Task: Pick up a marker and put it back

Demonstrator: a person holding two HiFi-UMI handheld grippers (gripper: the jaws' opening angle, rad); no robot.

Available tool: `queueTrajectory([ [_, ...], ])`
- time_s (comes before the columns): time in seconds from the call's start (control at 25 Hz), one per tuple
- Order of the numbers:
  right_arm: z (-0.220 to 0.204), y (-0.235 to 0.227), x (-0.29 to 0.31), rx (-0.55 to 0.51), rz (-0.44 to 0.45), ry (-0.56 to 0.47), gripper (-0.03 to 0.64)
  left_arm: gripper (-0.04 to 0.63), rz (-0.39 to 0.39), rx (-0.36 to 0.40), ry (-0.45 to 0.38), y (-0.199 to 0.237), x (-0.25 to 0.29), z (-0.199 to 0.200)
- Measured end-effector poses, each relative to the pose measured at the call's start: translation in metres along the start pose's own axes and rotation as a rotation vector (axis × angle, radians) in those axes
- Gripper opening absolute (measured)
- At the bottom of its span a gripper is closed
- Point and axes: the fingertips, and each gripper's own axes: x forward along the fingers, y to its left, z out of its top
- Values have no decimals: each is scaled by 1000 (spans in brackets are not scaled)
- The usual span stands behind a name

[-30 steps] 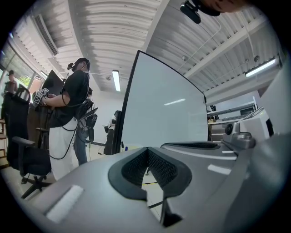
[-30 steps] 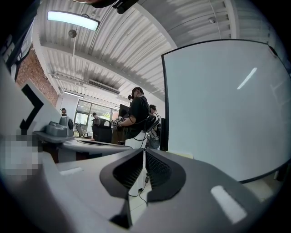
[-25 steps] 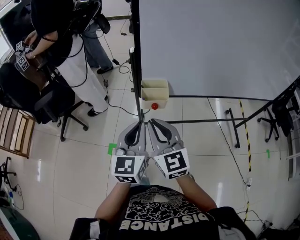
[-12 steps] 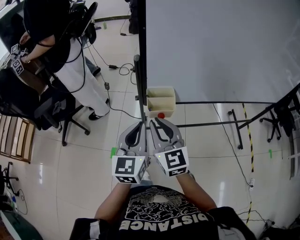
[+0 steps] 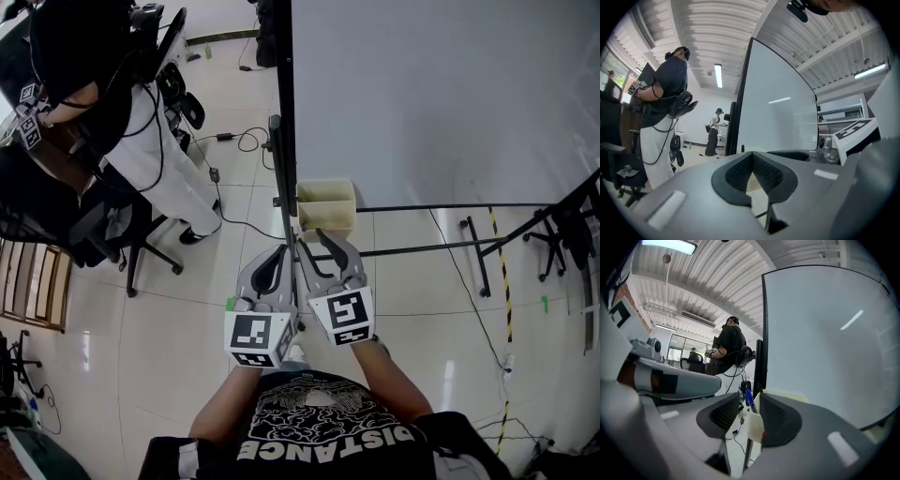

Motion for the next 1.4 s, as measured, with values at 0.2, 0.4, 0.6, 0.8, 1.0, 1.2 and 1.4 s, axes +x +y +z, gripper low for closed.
queueTrajectory([
  [0.2,-6,-2,16,-13,-5,11,118,6,-3,5,2,9,7,0],
  [0.4,-8,-7,27,-34,-32,7,117,6,-6,1,9,17,13,2],
  [0.6,-10,-10,32,-67,-54,11,59,6,-18,9,5,20,19,2],
  [0.8,-7,-12,32,-81,-72,3,38,6,-25,8,14,23,22,1],
  [1.0,-8,-14,33,-78,-72,3,38,6,-32,4,18,22,23,-1],
  [1.2,5,-11,25,-87,-80,-33,38,6,-34,6,9,20,17,1],
  [1.4,22,-8,14,-101,-80,-68,37,6,-32,-1,-1,16,11,4],
])
